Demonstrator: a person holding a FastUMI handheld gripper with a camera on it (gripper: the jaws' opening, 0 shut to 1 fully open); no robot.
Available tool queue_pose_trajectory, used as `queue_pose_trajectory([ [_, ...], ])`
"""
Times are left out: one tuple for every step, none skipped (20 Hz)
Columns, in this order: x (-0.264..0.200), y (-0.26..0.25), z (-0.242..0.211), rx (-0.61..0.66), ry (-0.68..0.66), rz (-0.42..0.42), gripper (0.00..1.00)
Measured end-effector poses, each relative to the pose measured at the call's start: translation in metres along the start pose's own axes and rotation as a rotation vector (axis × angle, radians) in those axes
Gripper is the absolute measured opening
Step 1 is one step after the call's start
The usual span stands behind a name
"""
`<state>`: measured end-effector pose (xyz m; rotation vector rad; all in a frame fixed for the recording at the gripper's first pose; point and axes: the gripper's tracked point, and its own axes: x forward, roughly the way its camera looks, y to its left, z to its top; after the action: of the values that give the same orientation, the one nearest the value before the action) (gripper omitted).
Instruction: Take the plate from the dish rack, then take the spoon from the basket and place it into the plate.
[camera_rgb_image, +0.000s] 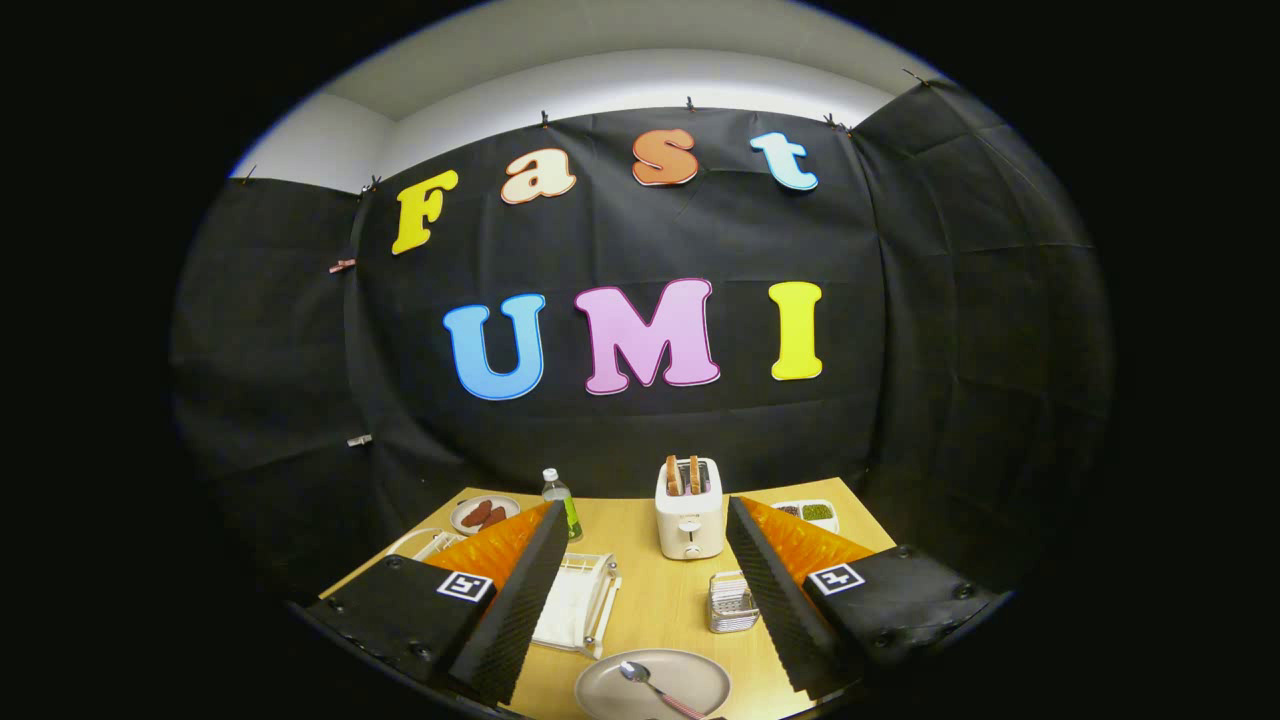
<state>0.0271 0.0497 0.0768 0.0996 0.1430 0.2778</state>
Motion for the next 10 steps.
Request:
queue_pose_trajectory([
  [-0.004,0.003,0.009,0.001,-0.028,-0.007,0.98],
  [-0.008,0.002,0.018,-0.017,-0.063,-0.023,0.98],
  [-0.013,0.000,0.028,-0.043,-0.105,-0.038,0.98],
  [-0.017,0.000,0.032,-0.062,-0.128,-0.049,0.98],
  [-0.023,0.007,0.027,-0.062,-0.129,-0.045,0.98],
  [-0.029,0.016,0.021,-0.050,-0.117,-0.022,0.98],
  [-0.034,0.025,0.016,-0.038,-0.106,0.007,0.98],
  [-0.036,0.026,0.012,-0.043,-0.109,0.012,0.98],
  [-0.036,0.018,0.010,-0.049,-0.108,-0.002,0.98],
  [-0.036,0.013,0.009,-0.045,-0.110,-0.027,0.98],
])
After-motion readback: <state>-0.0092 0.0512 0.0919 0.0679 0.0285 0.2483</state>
